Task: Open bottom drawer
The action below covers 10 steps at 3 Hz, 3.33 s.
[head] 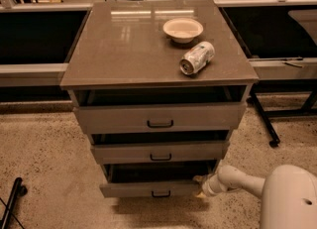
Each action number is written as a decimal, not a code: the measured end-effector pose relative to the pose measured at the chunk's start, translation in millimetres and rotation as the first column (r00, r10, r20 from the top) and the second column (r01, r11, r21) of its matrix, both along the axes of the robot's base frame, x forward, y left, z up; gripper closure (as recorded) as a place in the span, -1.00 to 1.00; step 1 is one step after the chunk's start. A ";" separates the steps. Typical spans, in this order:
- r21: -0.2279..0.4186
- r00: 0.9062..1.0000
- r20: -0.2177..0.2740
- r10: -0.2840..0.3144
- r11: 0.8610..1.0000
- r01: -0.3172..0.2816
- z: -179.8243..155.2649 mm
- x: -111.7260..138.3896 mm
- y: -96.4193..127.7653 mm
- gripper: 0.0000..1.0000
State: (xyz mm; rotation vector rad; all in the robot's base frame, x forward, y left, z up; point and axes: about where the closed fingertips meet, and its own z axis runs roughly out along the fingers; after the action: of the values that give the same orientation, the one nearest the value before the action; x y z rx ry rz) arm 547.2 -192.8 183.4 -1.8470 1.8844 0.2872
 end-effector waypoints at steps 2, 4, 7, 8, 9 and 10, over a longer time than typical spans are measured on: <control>0.000 1.000 0.000 0.000 1.000 0.000 0.0 0.0 0.0 1.00; 0.000 1.000 0.000 0.000 1.000 0.000 -0.1 -0.1 0.1 0.21; 0.000 1.000 0.000 0.000 1.000 0.000 -0.2 -0.1 0.2 -1.00; 0.000 1.000 0.000 0.000 1.000 0.000 -0.2 -0.1 0.2 -1.00; 0.036 0.999 -0.034 0.034 0.999 -0.032 4.2 -14.4 5.2 -0.97; 0.052 0.994 -0.066 0.083 0.995 -0.080 6.9 -35.3 16.4 -0.88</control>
Offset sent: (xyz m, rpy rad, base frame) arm 0.0000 0.0000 0.0000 0.0000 0.0000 0.0000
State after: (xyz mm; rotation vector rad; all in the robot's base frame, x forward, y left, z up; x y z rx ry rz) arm 511.9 -176.4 190.4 -1.9065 1.8325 0.4258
